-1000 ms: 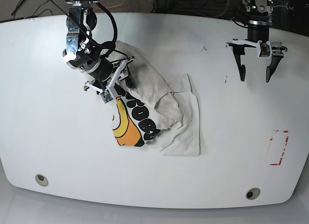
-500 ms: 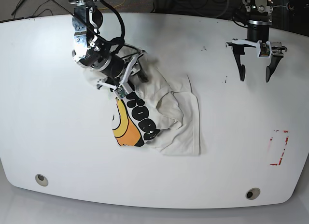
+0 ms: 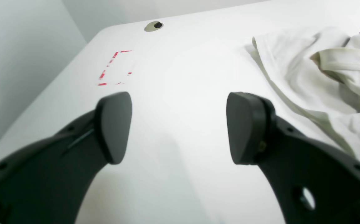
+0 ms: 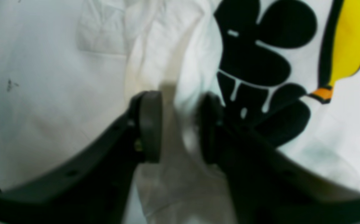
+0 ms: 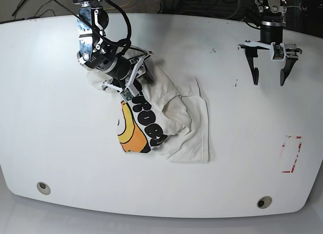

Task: Layout the t-shirt on the table in an organized manner, then fold the t-shirt properly
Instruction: 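Lift the grasped shirt fabric with the right gripper and pull it aside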

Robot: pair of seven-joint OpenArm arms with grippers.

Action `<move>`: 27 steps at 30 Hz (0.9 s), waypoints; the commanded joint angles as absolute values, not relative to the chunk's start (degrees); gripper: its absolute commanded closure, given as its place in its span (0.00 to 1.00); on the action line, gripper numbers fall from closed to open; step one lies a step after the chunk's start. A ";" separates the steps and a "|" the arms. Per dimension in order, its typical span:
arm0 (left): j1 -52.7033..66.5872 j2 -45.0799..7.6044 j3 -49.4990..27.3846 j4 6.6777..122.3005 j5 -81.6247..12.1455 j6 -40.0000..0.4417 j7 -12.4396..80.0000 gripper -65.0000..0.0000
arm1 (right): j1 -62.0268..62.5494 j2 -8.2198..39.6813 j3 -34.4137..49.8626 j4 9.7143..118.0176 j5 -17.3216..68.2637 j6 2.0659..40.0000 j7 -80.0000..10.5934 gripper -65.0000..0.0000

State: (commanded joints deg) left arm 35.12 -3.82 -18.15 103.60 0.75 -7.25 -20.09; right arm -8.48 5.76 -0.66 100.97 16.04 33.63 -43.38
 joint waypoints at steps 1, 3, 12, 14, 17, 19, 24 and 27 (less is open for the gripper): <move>35.12 -3.82 -18.15 103.60 0.75 -7.25 -20.09 0.33 | -8.40 5.76 -0.66 101.05 16.04 33.63 -43.38 0.97; 35.12 -3.82 -18.15 103.60 0.75 -7.25 -20.09 0.33 | -7.87 5.76 -0.66 101.41 16.04 33.63 -43.38 1.00; 35.12 -3.91 -18.15 103.60 0.75 -7.25 -20.09 0.33 | -8.22 5.85 -0.66 108.18 16.48 33.63 -43.38 1.00; 35.12 -3.91 -18.24 103.60 0.75 -7.25 -20.09 0.33 | -9.01 5.85 -0.57 110.73 16.48 33.54 -43.38 1.00; 35.12 -3.91 -18.24 103.60 0.84 -7.25 -20.09 0.33 | -9.27 5.85 -0.48 113.71 16.48 33.54 -43.38 1.00; 35.12 -3.91 -18.24 103.60 0.84 -7.25 -20.09 0.33 | -9.54 5.85 -0.48 115.12 16.57 33.54 -43.38 1.00; 34.95 -4.00 -18.24 103.60 0.84 -7.25 -20.09 0.33 | -8.75 6.11 -0.40 115.65 16.57 33.54 -43.21 1.00; 34.68 -4.62 -18.24 103.60 0.84 -7.25 -20.09 0.33 | -7.52 6.90 -0.22 115.65 16.57 33.63 -43.12 1.00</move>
State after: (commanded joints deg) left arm 34.68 -4.62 -18.24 103.60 0.84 -7.25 -20.09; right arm -7.52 6.90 -0.22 115.65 16.57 33.63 -43.12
